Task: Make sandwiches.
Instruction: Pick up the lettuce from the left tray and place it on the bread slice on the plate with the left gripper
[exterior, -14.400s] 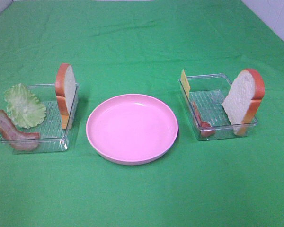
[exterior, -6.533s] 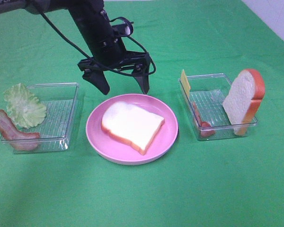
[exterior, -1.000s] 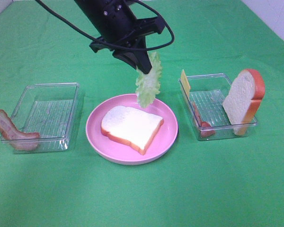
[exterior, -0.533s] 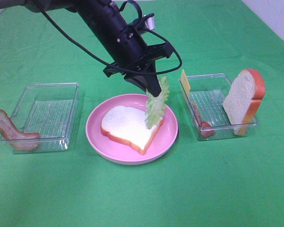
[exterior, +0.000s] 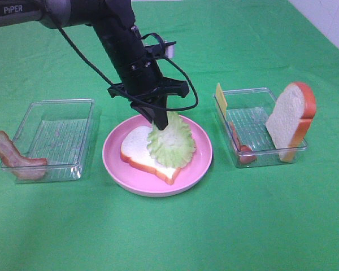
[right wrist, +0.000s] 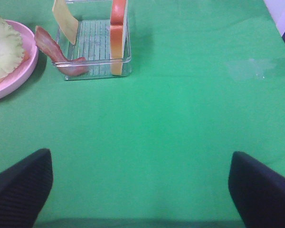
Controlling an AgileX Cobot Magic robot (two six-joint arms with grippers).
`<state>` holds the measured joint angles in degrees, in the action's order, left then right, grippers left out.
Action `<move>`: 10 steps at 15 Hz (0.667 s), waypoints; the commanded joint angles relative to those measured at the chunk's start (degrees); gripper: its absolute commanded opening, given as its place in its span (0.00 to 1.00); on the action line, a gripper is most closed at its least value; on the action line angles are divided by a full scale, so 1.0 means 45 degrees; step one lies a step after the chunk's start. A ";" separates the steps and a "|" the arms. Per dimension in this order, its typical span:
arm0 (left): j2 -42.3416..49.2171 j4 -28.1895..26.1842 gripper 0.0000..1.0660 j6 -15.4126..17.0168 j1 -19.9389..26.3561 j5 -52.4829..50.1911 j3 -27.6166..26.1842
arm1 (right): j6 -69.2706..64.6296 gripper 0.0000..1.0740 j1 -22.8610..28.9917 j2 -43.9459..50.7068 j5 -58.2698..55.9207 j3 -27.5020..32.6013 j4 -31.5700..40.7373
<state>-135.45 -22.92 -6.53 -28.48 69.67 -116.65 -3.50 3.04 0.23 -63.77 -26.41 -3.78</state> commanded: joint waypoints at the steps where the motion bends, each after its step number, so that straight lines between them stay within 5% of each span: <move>1: 0.0013 0.0369 0.00 0.0229 0.0013 0.0879 -0.0051 | 0.0115 0.90 -0.0089 0.0395 0.0140 0.0076 0.0064; 4: 0.0013 0.0369 0.07 0.0229 0.0013 0.0802 -0.0051 | 0.0115 0.90 -0.0089 0.0395 0.0140 0.0076 0.0064; 6: 0.0013 0.0369 0.38 0.0229 0.0013 0.0891 -0.0051 | 0.0115 0.90 -0.0089 0.0395 0.0140 0.0076 0.0064; 8: 0.0013 0.0382 0.88 0.0229 0.0013 0.1082 -0.0051 | 0.0115 0.90 -0.0089 0.0395 0.0140 0.0076 0.0064; 10: 0.0025 0.0535 0.95 0.0331 0.0013 0.1171 -0.0064 | 0.0115 0.90 -0.0089 0.0395 0.0140 0.0076 0.0064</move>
<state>-135.45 -20.51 -5.33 -28.48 69.67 -116.65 -3.50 3.04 0.23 -63.77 -26.41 -3.78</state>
